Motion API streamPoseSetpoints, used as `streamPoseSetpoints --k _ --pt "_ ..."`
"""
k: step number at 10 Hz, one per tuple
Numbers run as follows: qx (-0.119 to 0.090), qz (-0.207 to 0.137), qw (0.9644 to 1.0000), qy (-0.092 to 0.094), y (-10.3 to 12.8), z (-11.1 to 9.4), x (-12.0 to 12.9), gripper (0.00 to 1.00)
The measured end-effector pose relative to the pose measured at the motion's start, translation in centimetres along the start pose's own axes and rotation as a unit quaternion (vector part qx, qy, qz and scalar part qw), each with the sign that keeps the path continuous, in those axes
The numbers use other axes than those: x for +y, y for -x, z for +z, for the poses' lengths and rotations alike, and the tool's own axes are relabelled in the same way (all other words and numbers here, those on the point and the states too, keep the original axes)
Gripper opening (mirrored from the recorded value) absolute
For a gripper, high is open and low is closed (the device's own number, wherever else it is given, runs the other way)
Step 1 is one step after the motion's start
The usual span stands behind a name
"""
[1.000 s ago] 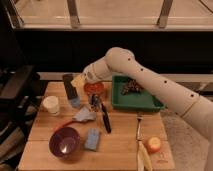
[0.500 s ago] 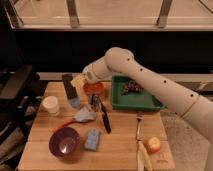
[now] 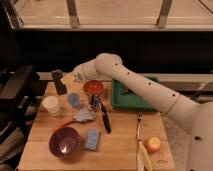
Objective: Place eraser in paper cup
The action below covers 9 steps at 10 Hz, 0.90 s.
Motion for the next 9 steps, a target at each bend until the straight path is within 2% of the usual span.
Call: streamPoseSetpoints --k 1,2,3,4,9 --pt "-0.014 -0.009 0.9999 0.001 0.4 1.1 0.0 0.0" --pt "-0.037 -0.019 0.9991 0.002 0.9 2.4 0.1 0.0" --pt "-0.058 -0.026 0.998 0.004 1.1 2.9 0.1 0.0" --pt "-0.068 -0.03 0.9972 0.007 1.3 3.1 0.2 0.0" --pt "-0.071 -0.037 0.9968 0.01 1.3 3.6 0.6 0.0"
